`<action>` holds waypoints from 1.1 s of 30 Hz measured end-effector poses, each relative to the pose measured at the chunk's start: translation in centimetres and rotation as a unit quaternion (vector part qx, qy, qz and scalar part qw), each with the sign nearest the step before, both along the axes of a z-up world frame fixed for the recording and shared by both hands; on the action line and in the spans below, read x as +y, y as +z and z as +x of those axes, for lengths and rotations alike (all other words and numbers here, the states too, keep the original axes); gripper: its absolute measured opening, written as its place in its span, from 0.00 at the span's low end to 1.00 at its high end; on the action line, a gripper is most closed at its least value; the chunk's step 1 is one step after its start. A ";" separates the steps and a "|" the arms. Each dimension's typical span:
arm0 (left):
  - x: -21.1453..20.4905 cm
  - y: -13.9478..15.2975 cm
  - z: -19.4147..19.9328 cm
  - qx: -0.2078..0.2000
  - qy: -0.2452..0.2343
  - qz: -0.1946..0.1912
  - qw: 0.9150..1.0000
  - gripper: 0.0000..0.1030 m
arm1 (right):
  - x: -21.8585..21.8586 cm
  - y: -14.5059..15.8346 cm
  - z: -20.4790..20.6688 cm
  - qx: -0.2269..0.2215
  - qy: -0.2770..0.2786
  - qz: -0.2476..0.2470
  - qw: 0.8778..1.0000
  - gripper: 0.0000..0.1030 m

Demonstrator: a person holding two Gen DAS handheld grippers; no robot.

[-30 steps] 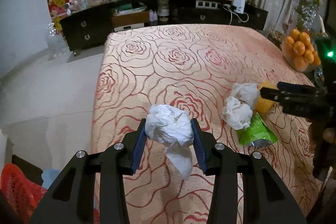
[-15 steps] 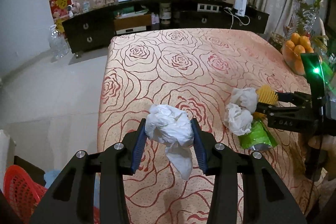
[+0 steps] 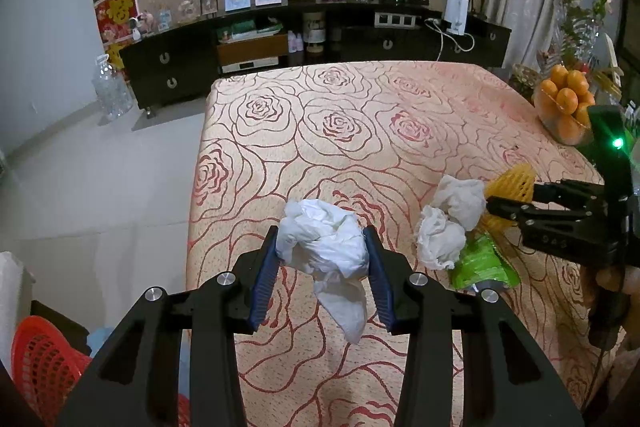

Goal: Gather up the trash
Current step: 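Grasp the yellow foam mesh with the right tool while the left tool holds the tissue, then carry the tissue and yellow mesh with both tools over the red wastebasket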

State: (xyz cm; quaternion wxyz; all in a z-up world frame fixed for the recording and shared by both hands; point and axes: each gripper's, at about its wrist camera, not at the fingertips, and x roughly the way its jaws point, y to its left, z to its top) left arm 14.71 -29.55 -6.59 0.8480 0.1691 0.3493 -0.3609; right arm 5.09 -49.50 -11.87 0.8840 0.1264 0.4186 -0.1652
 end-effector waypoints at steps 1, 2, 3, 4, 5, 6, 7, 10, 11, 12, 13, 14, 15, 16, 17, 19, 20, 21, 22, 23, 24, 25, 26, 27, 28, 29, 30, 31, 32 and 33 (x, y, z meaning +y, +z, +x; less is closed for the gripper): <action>0.0 0.1 0.0 -0.001 0.000 -0.001 1.000 0.39 | 0.0 0.3 -0.2 -0.004 -0.002 0.000 1.000 0.44; 0.1 0.2 -0.1 -0.001 0.001 -0.001 1.000 0.39 | -0.1 0.8 -0.5 -0.010 -0.004 0.000 1.000 0.44; 0.1 0.3 -0.2 -0.002 0.002 -0.002 1.000 0.39 | -0.1 1.0 -0.7 -0.014 -0.005 -0.001 1.000 0.44; 0.1 0.3 -0.2 -0.003 0.003 -0.002 1.000 0.39 | -0.1 1.4 -0.9 -0.018 -0.006 -0.002 1.000 0.44; 0.1 0.4 -0.3 -0.004 0.003 -0.003 1.000 0.39 | -0.1 1.8 -1.2 -0.023 -0.007 -0.002 1.000 0.44; 0.2 0.5 -0.4 -0.004 0.003 -0.004 1.000 0.39 | 0.0 2.1 -1.4 -0.027 -0.007 -0.003 1.000 0.44; 0.2 0.6 -0.5 -0.006 0.004 -0.005 1.000 0.39 | 0.0 2.4 -1.6 -0.030 -0.008 -0.003 1.000 0.44; 0.4 1.0 -1.0 -0.011 0.005 -0.008 1.000 0.39 | 0.3 3.3 -2.1 -0.042 -0.007 -0.004 0.999 0.44; 0.5 1.3 -1.2 -0.013 0.005 -0.010 1.000 0.39 | 0.4 3.7 -2.3 -0.046 -0.007 -0.005 0.999 0.44; 0.6 1.4 -1.3 -0.015 0.006 -0.011 1.000 0.39 | 0.4 3.9 -2.5 -0.050 -0.007 -0.004 0.999 0.44; 0.6 1.6 -1.4 -0.016 0.006 -0.012 1.000 0.39 | 0.5 4.2 -2.6 -0.053 -0.007 -0.004 0.999 0.44; 0.7 1.9 -1.6 -0.018 0.007 -0.014 1.000 0.39 | 0.6 4.5 -2.8 -0.057 -0.008 -0.003 0.998 0.44; 0.8 2.1 -1.6 -0.020 0.008 -0.015 1.000 0.39 | 0.7 4.7 -2.8 -0.059 -0.007 -0.003 0.998 0.44; 0.9 2.3 -1.8 -0.021 0.008 -0.016 1.000 0.39 | 0.8 5.0 -2.9 -0.062 -0.007 -0.003 0.998 0.44; 1.0 2.4 -1.9 -0.023 0.009 -0.017 1.000 0.39 | 1.0 5.2 -3.0 -0.064 -0.005 -0.003 0.998 0.44; 1.3 2.8 -2.1 -0.027 0.011 -0.019 0.999 0.39 | 1.4 5.7 -3.0 -0.069 -0.002 -0.002 0.998 0.44; 1.4 3.0 -2.2 -0.028 0.012 -0.020 0.999 0.39 | 1.6 6.0 -3.0 -0.071 0.000 -0.002 0.997 0.44; 1.6 3.2 -2.3 -0.030 0.013 -0.021 0.999 0.39 | 1.9 6.1 -3.1 -0.073 0.002 -0.002 0.997 0.45; 1.8 3.4 -2.4 -0.032 0.015 -0.022 0.999 0.39 | 2.2 6.4 -3.1 -0.076 0.005 -0.003 0.997 0.44; 1.9 3.5 -2.4 -0.033 0.016 -0.023 0.999 0.39 | 2.5 6.7 -3.1 -0.079 0.007 -0.003 0.997 0.44; 2.2 3.7 -2.5 -0.035 0.017 -0.024 0.999 0.39 | 2.8 6.9 -3.1 -0.081 0.009 -0.004 0.997 0.44; 2.4 3.8 -2.6 -0.037 0.019 -0.024 0.999 0.39 | 3.0 7.2 -3.1 -0.083 0.012 -0.004 0.996 0.44; 2.7 4.1 -2.7 -0.039 0.022 -0.025 0.999 0.39 | 3.3 7.4 -3.1 -0.085 0.014 -0.005 0.996 0.44; 2.9 4.3 -2.7 -0.040 0.024 -0.026 0.999 0.39 | 3.5 7.6 -3.1 -0.086 0.016 -0.005 0.996 0.44; 3.1 4.4 -2.8 -0.041 0.026 -0.027 0.998 0.39 | 3.8 7.8 -3.1 -0.088 0.018 -0.005 0.996 0.44; 3.4 4.6 -2.8 -0.043 0.029 -0.029 0.998 0.39 | 4.2 8.0 -3.1 -0.090 0.021 -0.006 0.996 0.44; 3.6 4.8 -2.8 -0.045 0.031 -0.029 0.998 0.39 | 4.5 8.2 -3.1 -0.092 0.023 -0.007 0.995 0.44; 3.9 4.9 -2.8 -0.046 0.034 -0.030 0.998 0.39 | 4.8 8.5 -3.0 -0.094 0.025 -0.008 0.995 0.44; 4.2 5.0 -2.8 -0.048 0.037 -0.031 0.998 0.39 | 5.2 8.7 -3.0 -0.096 0.029 -0.008 0.995 0.44; 4.5 5.2 -2.8 -0.049 0.040 -0.031 0.997 0.39 | 5.5 9.0 -3.0 -0.099 0.031 -0.008 0.995 0.44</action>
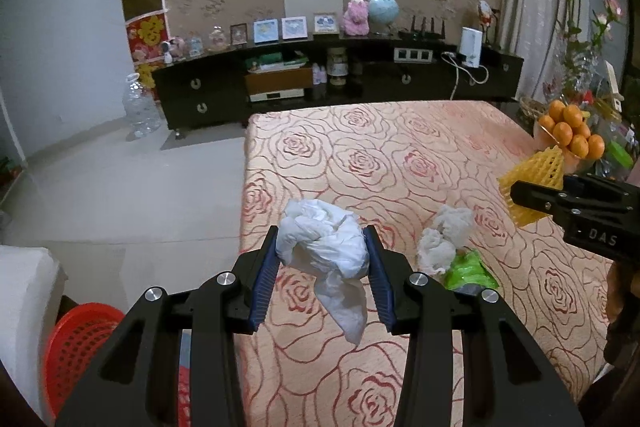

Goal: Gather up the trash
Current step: 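Carry the tissue and yellow mesh with both tools over the red wastebasket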

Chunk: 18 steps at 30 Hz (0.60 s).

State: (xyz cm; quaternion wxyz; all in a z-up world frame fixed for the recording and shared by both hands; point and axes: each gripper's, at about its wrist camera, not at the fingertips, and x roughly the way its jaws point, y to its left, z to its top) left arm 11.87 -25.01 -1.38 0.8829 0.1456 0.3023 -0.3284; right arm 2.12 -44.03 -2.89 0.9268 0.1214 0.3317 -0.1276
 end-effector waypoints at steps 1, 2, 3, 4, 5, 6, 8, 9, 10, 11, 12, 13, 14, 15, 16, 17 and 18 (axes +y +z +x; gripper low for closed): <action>0.4 0.2 0.0 -0.002 0.004 -0.001 1.000 0.39 | 0.3 0.2 0.1 -0.002 0.003 0.000 1.000 0.44; 0.7 0.3 0.1 -0.003 0.006 -0.002 1.000 0.39 | 0.6 0.5 0.1 -0.004 0.005 -0.001 1.000 0.44; 1.1 0.5 0.2 -0.004 0.010 -0.003 1.000 0.39 | 0.9 0.7 0.2 -0.006 0.009 -0.001 1.000 0.44; 1.5 0.6 0.2 -0.005 0.014 -0.004 1.000 0.39 | 1.2 0.8 0.2 -0.007 0.011 -0.002 1.000 0.45; 2.0 0.7 0.3 -0.006 0.018 -0.004 1.000 0.39 | 1.5 1.0 0.3 -0.008 0.014 -0.002 1.000 0.44; 2.4 0.9 0.4 -0.006 0.021 -0.005 1.000 0.39 | 1.9 1.1 0.4 -0.009 0.018 -0.002 1.000 0.45; 3.0 1.0 0.4 -0.008 0.026 -0.003 1.000 0.39 | 2.7 1.4 0.6 -0.011 0.024 -0.003 1.000 0.45; 3.5 1.1 0.5 -0.010 0.031 -0.002 0.999 0.39 | 3.1 1.5 0.8 -0.012 0.027 -0.003 1.000 0.45; 3.7 1.1 0.5 -0.011 0.033 -0.002 0.999 0.39 | 3.4 1.6 1.0 -0.012 0.031 -0.003 0.999 0.45; 4.3 1.2 0.5 -0.012 0.038 -0.001 0.999 0.39 | 3.9 1.7 1.2 -0.013 0.036 -0.003 0.999 0.45; 4.7 1.3 0.6 -0.013 0.041 0.000 0.999 0.39 | 4.3 1.9 1.4 -0.014 0.040 -0.004 0.999 0.45; 5.0 1.3 0.6 -0.014 0.044 0.000 0.999 0.39 | 4.7 2.0 1.6 -0.015 0.043 -0.004 0.999 0.45; 5.6 1.4 0.7 -0.016 0.049 0.000 0.999 0.39 | 5.2 2.1 1.8 -0.016 0.048 -0.004 0.999 0.44; 6.0 1.5 0.7 -0.017 0.052 0.000 0.999 0.39 | 5.7 2.2 2.0 -0.017 0.053 -0.004 0.998 0.44; 6.5 1.5 0.8 -0.018 0.056 0.000 0.998 0.39 | 6.1 2.3 2.2 -0.018 0.058 -0.005 0.998 0.45; 7.1 1.6 0.8 -0.019 0.062 0.000 0.998 0.39 | 6.7 2.5 2.5 -0.019 0.063 -0.005 0.998 0.45; 7.4 1.7 0.9 -0.021 0.066 0.001 0.998 0.39 | 7.1 2.5 2.7 -0.019 0.067 -0.006 0.998 0.45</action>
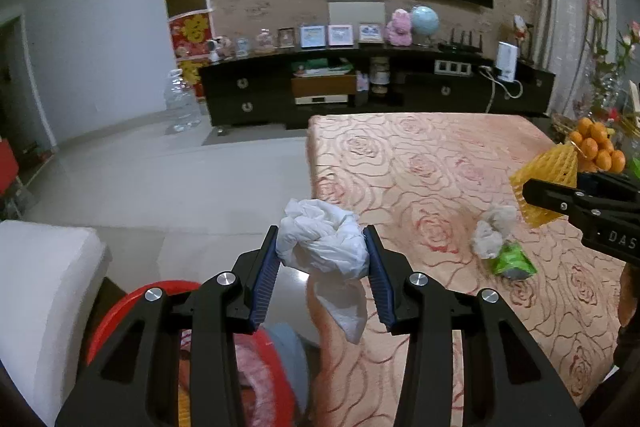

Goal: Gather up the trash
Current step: 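Carry the tissue and yellow mesh with both tools over the red wastebasket, then open both tools to drop the tissue and mesh into the basket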

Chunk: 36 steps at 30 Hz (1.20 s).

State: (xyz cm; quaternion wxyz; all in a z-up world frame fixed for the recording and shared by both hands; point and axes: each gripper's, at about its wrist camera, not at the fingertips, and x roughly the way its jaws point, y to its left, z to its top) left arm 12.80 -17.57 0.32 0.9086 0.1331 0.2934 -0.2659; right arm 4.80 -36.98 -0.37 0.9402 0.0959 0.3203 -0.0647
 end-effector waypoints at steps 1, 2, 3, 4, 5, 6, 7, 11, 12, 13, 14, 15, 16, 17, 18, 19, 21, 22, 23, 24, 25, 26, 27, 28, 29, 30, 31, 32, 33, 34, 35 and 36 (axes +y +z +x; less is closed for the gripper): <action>0.5 0.1 0.1 -0.001 0.005 0.001 1.000 0.39 | 0.4 0.1 0.2 -0.001 0.004 0.000 1.000 0.45; 0.9 0.1 0.3 -0.002 0.010 0.001 1.000 0.39 | 1.0 0.1 0.5 -0.001 0.011 -0.001 1.000 0.45; 1.7 0.1 0.4 -0.002 0.017 0.002 1.000 0.39 | 1.5 0.2 0.7 -0.001 0.016 -0.002 1.000 0.45; 2.1 0.1 0.5 -0.001 0.022 0.003 1.000 0.39 | 1.8 0.2 0.9 -0.001 0.020 -0.002 1.000 0.45; 2.8 0.1 0.7 0.000 0.029 0.004 1.000 0.39 | 2.4 0.3 1.1 -0.001 0.027 -0.003 1.000 0.45; 3.2 0.1 0.8 0.001 0.033 0.004 0.999 0.39 | 2.9 0.2 1.4 0.000 0.032 -0.004 0.999 0.45; 3.7 0.1 0.9 0.002 0.037 0.006 0.999 0.39 | 3.5 0.2 1.6 0.001 0.039 -0.006 0.999 0.45; 5.9 0.0 1.1 0.000 0.056 0.016 0.998 0.39 | 5.6 -0.2 2.6 0.006 0.064 -0.002 0.998 0.45; 6.6 -0.1 1.2 0.003 0.061 0.016 0.998 0.39 | 6.0 -0.2 2.8 0.007 0.069 0.001 0.998 0.45; 7.2 -0.2 1.2 0.004 0.067 0.018 0.998 0.39 | 6.4 -0.2 3.0 0.007 0.074 0.003 0.997 0.45; 7.9 -0.3 1.3 0.004 0.079 0.023 0.997 0.39 | 6.9 -0.3 3.3 0.009 0.081 0.005 0.997 0.45; 8.4 -0.4 1.3 0.004 0.087 0.026 0.996 0.39 | 7.4 -0.3 3.6 0.010 0.086 0.005 0.996 0.45; 9.0 -0.4 1.2 0.005 0.095 0.028 0.995 0.39 | 8.0 -0.3 3.9 0.010 0.092 0.007 0.996 0.45; 9.8 -0.4 1.1 0.008 0.104 0.027 0.994 0.39 | 8.6 -0.4 4.0 0.011 0.099 0.010 0.995 0.45; 10.4 -0.4 1.0 0.010 0.110 0.026 0.994 0.39 | 8.9 -0.4 4.2 0.011 0.104 0.013 0.994 0.45; 11.1 -0.5 0.9 0.012 0.119 0.025 0.993 0.39 | 9.6 -0.4 4.5 0.012 0.113 0.016 0.993 0.45; 12.3 -0.5 0.8 0.015 0.133 0.021 0.991 0.39 | 10.8 -0.4 4.9 0.012 0.126 0.014 0.992 0.45; 12.8 -0.6 0.8 0.016 0.139 0.020 0.990 0.39 | 11.5 -0.4 5.0 0.013 0.133 0.013 0.991 0.45; 13.2 -0.7 0.7 0.015 0.145 0.020 0.989 0.39 | 12.2 -0.5 5.1 0.013 0.140 0.014 0.990 0.45; 13.7 -0.9 0.7 0.014 0.151 0.022 0.988 0.39 | 12.6 -0.5 5.2 0.014 0.146 0.017 0.989 0.45; 14.0 -1.0 0.8 0.014 0.155 0.025 0.988 0.39 | 13.1 -0.6 5.4 0.015 0.153 0.020 0.988 0.45; 14.2 -1.2 0.9 0.014 0.157 0.026 0.987 0.39 | 13.7 -0.6 5.6 0.017 0.161 0.022 0.987 0.45; 14.6 -1.4 1.0 0.014 0.160 0.029 0.987 0.39 | 14.3 -0.7 5.8 0.019 0.166 0.022 0.986 0.45; 14.8 -1.5 1.2 0.015 0.162 0.030 0.986 0.39 | 14.7 -0.8 5.8 0.020 0.170 0.021 0.985 0.45; 15.1 -1.7 1.3 0.018 0.164 0.032 0.986 0.39 | 15.2 -0.9 5.9 0.021 0.174 0.020 0.984 0.45; 15.2 -2.0 1.5 0.020 0.165 0.032 0.986 0.39 | 15.5 -1.0 6.1 0.022 0.178 0.020 0.983 0.45; 15.4 -2.2 1.6 0.023 0.167 0.033 0.985 0.39 | 15.9 -1.0 6.3 0.024 0.183 0.019 0.983 0.45; 15.5 -2.4 1.7 0.024 0.167 0.035 0.985 0.39 | 16.2 -1.1 6.4 0.025 0.186 0.019 0.982 0.45; 15.6 -2.6 1.8 0.027 0.167 0.037 0.985 0.39 | 16.6 -1.1 6.6 0.026 0.190 0.018 0.981 0.45; 15.8 -2.9 2.0 0.030 0.168 0.040 0.985 0.39 | 16.8 -1.2 6.8 0.026 0.192 0.018 0.981 0.45; 15.9 -3.1 2.0 0.032 0.168 0.041 0.984 0.39 | 17.1 -1.3 6.9 0.027 0.196 0.017 0.980 0.45; 16.0 -3.3 2.2 0.035 0.168 0.044 0.984 0.39 | 17.4 -1.3 7.1 0.028 0.200 0.016 0.979 0.45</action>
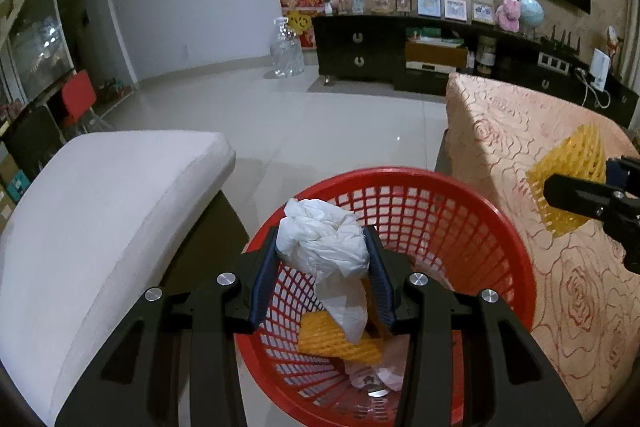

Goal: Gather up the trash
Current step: 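Open both tools to drop the tissue and mesh into the basket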

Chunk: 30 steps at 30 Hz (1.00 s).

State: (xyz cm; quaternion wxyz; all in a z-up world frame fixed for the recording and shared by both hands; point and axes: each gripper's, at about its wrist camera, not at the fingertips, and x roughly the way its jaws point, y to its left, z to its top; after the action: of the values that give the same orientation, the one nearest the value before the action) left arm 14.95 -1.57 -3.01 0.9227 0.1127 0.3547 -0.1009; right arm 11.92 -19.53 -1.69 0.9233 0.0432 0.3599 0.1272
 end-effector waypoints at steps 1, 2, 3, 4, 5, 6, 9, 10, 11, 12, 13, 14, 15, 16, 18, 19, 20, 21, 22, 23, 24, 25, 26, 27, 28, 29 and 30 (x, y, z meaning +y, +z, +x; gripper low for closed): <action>0.1 -0.3 0.1 0.003 0.000 0.003 1.000 0.39 | 0.3 0.0 0.2 0.001 0.003 -0.001 1.000 0.45; 0.3 -0.5 0.1 0.005 0.000 0.005 1.000 0.39 | 0.7 -0.1 0.4 0.002 0.009 -0.002 1.000 0.45; 0.3 -0.7 0.0 0.007 -0.001 0.006 1.000 0.39 | 0.8 -0.2 0.5 0.003 0.012 -0.002 1.000 0.45; 0.3 -0.9 0.1 0.010 -0.002 0.008 1.000 0.39 | 1.1 -0.2 0.6 0.004 0.016 -0.003 1.000 0.45; 0.3 -1.0 0.2 0.011 -0.003 0.009 1.000 0.39 | 1.5 -0.3 0.7 0.005 0.021 -0.005 1.000 0.45; 0.4 -1.2 0.2 0.012 -0.003 0.012 1.000 0.39 | 1.8 -0.5 0.9 0.007 0.025 -0.006 1.000 0.45; 0.5 -1.4 0.2 0.017 -0.005 0.018 1.000 0.39 | 2.8 -1.1 1.2 0.014 0.034 -0.011 0.999 0.45; 0.5 -1.5 0.3 0.019 -0.005 0.019 1.000 0.40 | 3.1 -1.3 1.4 0.018 0.037 -0.011 0.999 0.46; 0.5 -1.6 0.4 0.022 -0.005 0.020 1.000 0.41 | 3.2 -1.6 1.4 0.021 0.039 -0.011 0.999 0.46; 0.5 -1.7 0.5 0.024 -0.005 0.022 0.999 0.41 | 3.3 -1.8 1.6 0.024 0.041 -0.012 0.999 0.46; 0.4 -1.9 0.5 0.026 -0.006 0.024 0.999 0.41 | 3.5 -2.0 1.7 0.027 0.042 -0.012 0.999 0.47; 0.4 -1.9 0.5 0.026 -0.007 0.026 0.999 0.42 | 3.6 -2.1 1.8 0.029 0.044 -0.012 0.999 0.47; 0.4 -1.9 0.5 0.026 -0.007 0.028 0.999 0.43 | 3.6 -2.1 1.8 0.029 0.044 -0.012 0.999 0.49; 0.4 -2.0 0.5 0.026 -0.008 0.029 0.999 0.46 | 3.7 -2.2 1.8 0.030 0.046 -0.011 0.998 0.52; 0.5 -1.9 0.5 0.026 -0.006 0.029 0.999 0.54 | 3.7 -2.1 1.9 0.031 0.047 -0.008 0.998 0.57; 0.6 -1.9 0.5 0.026 -0.006 0.028 0.999 0.59 | 3.7 -2.0 1.9 0.032 0.046 -0.004 0.998 0.62; 0.6 -1.7 0.5 0.025 -0.004 0.027 0.999 0.64 | 3.6 -2.0 1.9 0.032 0.044 0.001 0.999 0.64; 0.7 -1.6 0.5 0.023 -0.002 0.026 0.999 0.66 | 3.6 -1.9 1.9 0.032 0.044 0.003 0.999 0.67; 0.7 -1.6 0.5 0.021 -0.001 0.025 0.999 0.69 | 3.6 -1.9 1.9 0.031 0.043 0.003 0.999 0.69; 0.8 -1.4 0.5 0.019 0.001 0.025 1.000 0.71 | 3.6 -1.8 1.8 0.030 0.043 0.004 0.999 0.69; 0.9 -1.4 0.5 0.018 0.002 0.023 1.000 0.71 | 3.6 -1.7 1.8 0.030 0.043 0.006 0.999 0.71; 0.9 -1.3 0.6 0.018 0.003 0.022 1.000 0.72 | 3.6 -1.6 1.7 0.029 0.043 0.007 0.999 0.73; 1.0 -1.2 0.6 0.017 0.005 0.019 1.000 0.73 | 3.5 -1.5 1.7 0.027 0.042 0.009 0.999 0.74; 1.1 -1.1 0.6 0.017 0.007 0.017 1.000 0.73 | 3.4 -1.5 1.7 0.025 0.041 0.010 0.999 0.75; 1.3 -0.9 0.6 0.016 0.010 0.014 1.000 0.73 | 3.3 -1.4 1.6 0.024 0.040 0.010 0.999 0.76; 1.4 -0.7 0.6 0.013 0.013 0.009 1.000 0.73 | 3.2 -1.3 1.5 0.022 0.038 0.010 0.999 0.76; 1.6 -0.5 0.6 0.011 0.016 0.004 1.000 0.73 | 3.0 -1.1 1.5 0.020 0.036 0.010 0.999 0.76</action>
State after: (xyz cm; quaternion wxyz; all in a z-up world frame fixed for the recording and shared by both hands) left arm 15.58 0.05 -3.52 0.9197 0.1094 0.3672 -0.0856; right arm 13.40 -16.53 -2.79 0.9105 0.0416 0.3779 0.1628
